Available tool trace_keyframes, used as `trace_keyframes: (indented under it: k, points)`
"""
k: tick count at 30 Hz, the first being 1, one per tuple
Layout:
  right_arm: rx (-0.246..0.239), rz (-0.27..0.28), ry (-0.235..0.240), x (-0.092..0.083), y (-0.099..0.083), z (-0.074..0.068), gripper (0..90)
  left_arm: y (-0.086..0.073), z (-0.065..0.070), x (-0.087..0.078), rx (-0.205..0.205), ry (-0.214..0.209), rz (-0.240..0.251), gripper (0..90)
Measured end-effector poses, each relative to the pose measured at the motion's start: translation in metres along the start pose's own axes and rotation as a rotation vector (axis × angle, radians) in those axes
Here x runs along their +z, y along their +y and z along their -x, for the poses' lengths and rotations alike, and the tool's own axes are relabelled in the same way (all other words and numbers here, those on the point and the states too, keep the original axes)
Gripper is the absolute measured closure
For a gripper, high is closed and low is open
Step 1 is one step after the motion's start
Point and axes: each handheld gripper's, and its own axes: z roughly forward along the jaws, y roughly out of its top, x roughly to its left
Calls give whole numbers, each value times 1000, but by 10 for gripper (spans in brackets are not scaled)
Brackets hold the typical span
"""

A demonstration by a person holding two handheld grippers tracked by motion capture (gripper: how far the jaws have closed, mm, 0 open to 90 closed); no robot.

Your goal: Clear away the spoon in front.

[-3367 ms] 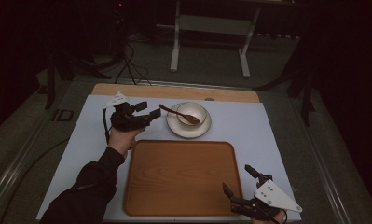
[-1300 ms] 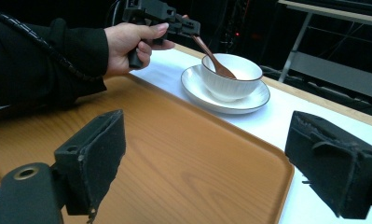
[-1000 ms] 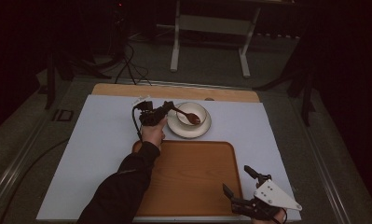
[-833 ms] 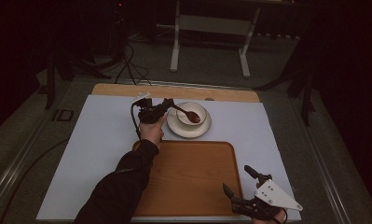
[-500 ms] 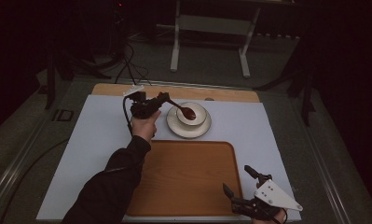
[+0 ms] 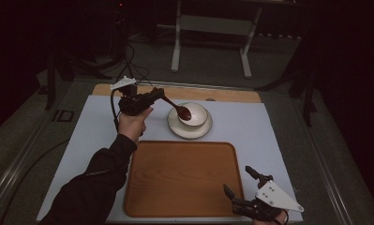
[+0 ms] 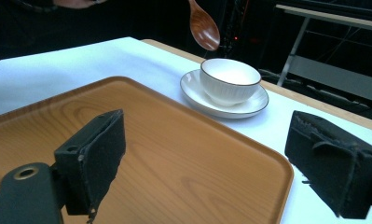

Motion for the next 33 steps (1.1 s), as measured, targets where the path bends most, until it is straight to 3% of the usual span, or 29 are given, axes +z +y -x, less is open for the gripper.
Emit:
trace_keyframes:
  k: [8, 11, 12, 17, 27, 33]
  points:
    - [-6, 5, 1, 0, 1, -1, 122, 13, 8, -27, 66, -22, -50, 837]
    - [-7, 4, 2, 0, 1, -1, 122, 15, 9, -30, 69, -29, -58, 837]
    - [-7, 5, 2, 0, 1, -1, 122, 17, 11, -38, 94, -31, -70, 837]
    - [-7, 8, 3, 0, 1, -2, 122, 20, 13, -51, 112, -46, -84, 837]
    - [-4, 8, 6, 1, 1, -2, 122, 21, 19, -79, 213, -96, -205, 837]
    - [-5, 7, 10, 2, 1, -3, 122, 16, 21, -88, 256, -161, -269, 837]
